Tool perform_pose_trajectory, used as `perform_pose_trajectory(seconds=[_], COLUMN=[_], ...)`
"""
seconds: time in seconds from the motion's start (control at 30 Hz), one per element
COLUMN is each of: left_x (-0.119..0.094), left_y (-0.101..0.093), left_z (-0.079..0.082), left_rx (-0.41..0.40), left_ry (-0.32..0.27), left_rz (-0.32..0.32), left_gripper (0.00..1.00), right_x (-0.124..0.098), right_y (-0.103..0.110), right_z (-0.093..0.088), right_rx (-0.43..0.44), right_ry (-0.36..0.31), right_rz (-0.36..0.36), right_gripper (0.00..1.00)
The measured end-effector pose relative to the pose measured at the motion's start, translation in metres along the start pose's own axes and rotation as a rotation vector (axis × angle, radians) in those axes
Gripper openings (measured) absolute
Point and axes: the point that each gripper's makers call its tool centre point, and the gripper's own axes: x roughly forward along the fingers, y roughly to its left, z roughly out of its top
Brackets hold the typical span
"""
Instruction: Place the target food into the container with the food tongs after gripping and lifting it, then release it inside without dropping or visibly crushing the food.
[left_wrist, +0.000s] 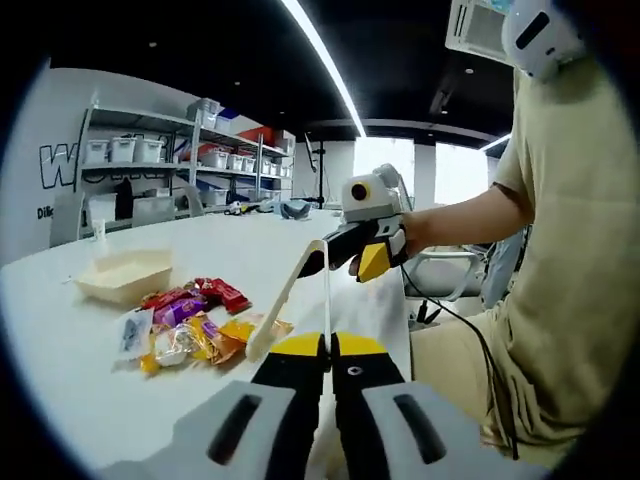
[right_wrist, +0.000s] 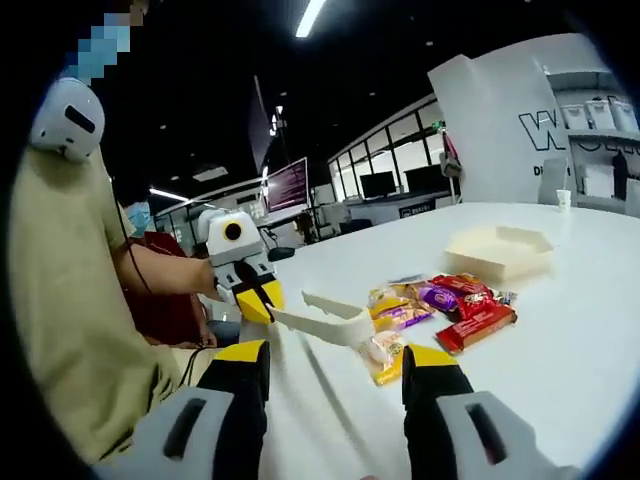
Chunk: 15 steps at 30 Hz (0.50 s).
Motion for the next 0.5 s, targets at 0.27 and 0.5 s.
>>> perform_pose_trajectory(seconds=[0.27,0.5], left_x=[0.002,0.006], left_y=[-0.010,-0.018], left_z=[0.023,0.050], left_rx=[-0.050,-0.078], left_ry=[-0.103,-0.186], left_rz=[-0.044,-0.087], left_gripper=[0.01,0.01], right_x=[0.005,0.008], right_y=[0.015,0.022], right_z=[0.024,0.046], right_rx=[0.033,0.055], right_ry=[-0.106,-0.187], right_rz=[0.090,0.132], right_gripper=[0.52,0.52])
